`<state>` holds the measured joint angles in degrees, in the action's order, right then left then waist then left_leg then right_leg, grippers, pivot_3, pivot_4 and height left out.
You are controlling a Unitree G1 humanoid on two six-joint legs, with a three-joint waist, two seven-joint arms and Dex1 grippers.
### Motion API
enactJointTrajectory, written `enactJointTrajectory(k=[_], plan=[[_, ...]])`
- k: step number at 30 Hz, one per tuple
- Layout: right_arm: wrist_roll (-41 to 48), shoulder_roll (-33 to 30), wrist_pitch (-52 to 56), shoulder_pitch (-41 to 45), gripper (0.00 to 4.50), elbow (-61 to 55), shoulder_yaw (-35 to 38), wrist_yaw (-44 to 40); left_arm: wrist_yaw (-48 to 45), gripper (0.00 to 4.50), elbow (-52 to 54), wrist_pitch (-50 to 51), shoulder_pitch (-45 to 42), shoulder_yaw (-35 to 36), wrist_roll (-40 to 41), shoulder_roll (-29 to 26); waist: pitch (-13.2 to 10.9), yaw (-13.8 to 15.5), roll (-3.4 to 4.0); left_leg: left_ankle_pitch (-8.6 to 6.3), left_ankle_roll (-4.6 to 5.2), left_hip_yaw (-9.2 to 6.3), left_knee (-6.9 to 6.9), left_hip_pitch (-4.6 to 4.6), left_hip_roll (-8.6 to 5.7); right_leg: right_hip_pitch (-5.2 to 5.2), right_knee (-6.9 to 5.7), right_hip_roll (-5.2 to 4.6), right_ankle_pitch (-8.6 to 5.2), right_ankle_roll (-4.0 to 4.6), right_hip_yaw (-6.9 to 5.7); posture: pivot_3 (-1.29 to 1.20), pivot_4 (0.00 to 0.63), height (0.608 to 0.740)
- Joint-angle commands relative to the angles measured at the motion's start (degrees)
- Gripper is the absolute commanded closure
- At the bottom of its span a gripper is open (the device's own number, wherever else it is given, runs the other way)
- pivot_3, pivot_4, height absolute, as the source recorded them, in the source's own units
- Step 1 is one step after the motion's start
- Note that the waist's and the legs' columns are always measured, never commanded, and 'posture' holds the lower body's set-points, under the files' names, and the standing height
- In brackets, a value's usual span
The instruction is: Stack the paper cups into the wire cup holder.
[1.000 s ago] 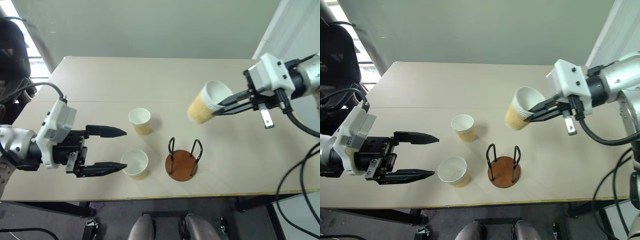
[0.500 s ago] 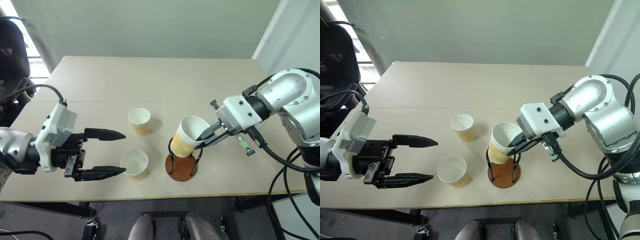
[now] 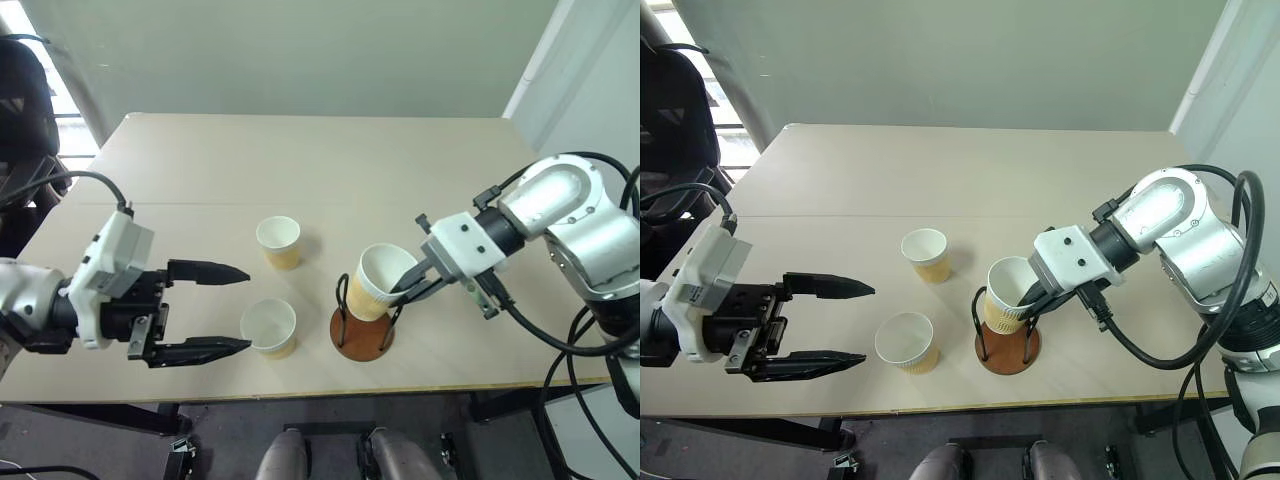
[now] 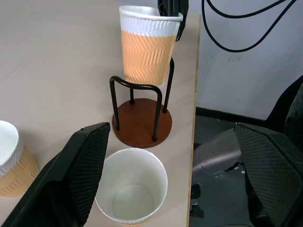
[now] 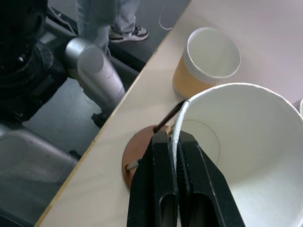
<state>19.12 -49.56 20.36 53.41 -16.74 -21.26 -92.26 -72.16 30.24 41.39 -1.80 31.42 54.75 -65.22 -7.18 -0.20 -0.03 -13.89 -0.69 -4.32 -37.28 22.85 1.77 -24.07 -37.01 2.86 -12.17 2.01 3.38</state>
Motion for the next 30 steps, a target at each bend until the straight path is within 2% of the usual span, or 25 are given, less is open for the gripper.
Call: enactJointTrajectory(k=[1, 4, 10, 15, 19, 22, 24, 26, 30], plan=[[-0.81, 0.01, -1.14, 0.53, 4.48, -0.32, -0.36, -0.23, 0.12, 0.00, 1.25, 0.09, -0.15, 2.10, 0.51, -0.69, 0.00, 0.00, 0.00, 0.00, 0.00, 0.00, 0.00, 0.00, 0.00, 0.00, 0.00, 0.00, 0.00, 0.00, 0.00, 0.00, 0.150, 0.740], [-1.42, 0.08, -0.94, 0.74, 3.86, 0.10, -0.60, -0.23, 0.00, 0.00, 1.23, 0.06, -0.10, 2.10, 0.49, -0.69, 0.00, 0.00, 0.00, -0.01, -0.01, 0.00, 0.00, 0.01, 0.00, -0.01, 0.00, 0.00, 0.00, 0.00, 0.00, 0.00, 0.150, 0.740], [-2.66, 0.56, -0.47, 0.94, 1.74, 0.46, -0.26, -0.19, -1.04, 0.00, 0.17, -0.31, -0.41, 1.11, -0.46, -1.47, 0.00, 0.00, 0.00, -0.01, -0.01, 0.00, 0.00, 0.01, 0.00, -0.02, 0.00, 0.00, 0.01, 0.02, 0.00, 0.00, 0.150, 0.740], [-3.43, -1.03, -0.21, 0.99, 0.05, 2.51, 2.20, 0.23, -3.62, 0.00, -0.73, -2.20, -1.55, -3.19, -3.28, -3.24, 0.00, 0.03, 0.00, -0.01, -0.01, 0.00, 0.00, 0.01, 0.00, -0.02, 0.00, 0.00, 0.01, 0.03, 0.01, 0.00, 0.150, 0.740], [-0.34, -5.56, 4.90, -1.03, 0.05, 4.47, 7.80, 1.14, -7.83, 0.00, -1.88, -4.11, -4.07, -8.13, -5.69, -5.93, 0.00, 0.27, 0.00, -0.01, -0.01, 0.00, -0.01, 0.13, 0.00, -0.11, 0.01, 0.00, 0.02, 0.04, 0.01, 0.00, 0.150, 0.740], [7.07, -10.46, 11.24, -6.08, 0.05, 7.38, 16.66, 0.24, -11.06, 0.00, -3.19, -5.52, -6.67, -12.52, -7.45, -7.67, 0.02, 0.70, -0.04, -0.07, -0.06, -0.01, -0.01, 0.18, 0.00, -0.10, 0.05, 0.00, 0.02, 0.05, 0.02, 0.00, 0.150, 0.740], [13.14, -15.68, 13.67, -14.11, 0.05, 8.06, 24.74, -0.20, -13.70, 0.00, -4.40, -7.31, -8.37, -16.51, -9.99, -8.76, 0.02, 0.90, -0.04, -0.15, -0.13, 0.01, 0.00, 0.20, 0.00, -0.11, 0.08, -0.01, 0.02, 0.05, 0.04, 0.00, 0.150, 0.740], [16.98, -18.27, 16.66, -21.01, 0.05, 6.72, 32.14, -0.17, -16.10, 0.00, -5.83, -9.22, -10.04, -19.86, -12.40, -9.46, 0.01, 1.21, -0.04, -0.26, -0.17, -0.01, 0.02, 0.25, 0.00, -0.11, 0.11, 0.00, -0.08, 0.02, 0.03, 0.00, 0.150, 0.740], [17.19, -19.74, 18.47, -30.90, 0.05, 2.21, 40.83, 3.75, -19.88, 0.00, -7.49, -10.47, -15.33, -25.97, -13.45, -8.38, 0.01, 0.69, -0.04, -0.45, -0.33, 0.04, 0.05, 0.09, 0.00, -0.10, 0.04, 0.01, -0.22, -0.03, 0.05, 0.00, 0.150, 0.740]])
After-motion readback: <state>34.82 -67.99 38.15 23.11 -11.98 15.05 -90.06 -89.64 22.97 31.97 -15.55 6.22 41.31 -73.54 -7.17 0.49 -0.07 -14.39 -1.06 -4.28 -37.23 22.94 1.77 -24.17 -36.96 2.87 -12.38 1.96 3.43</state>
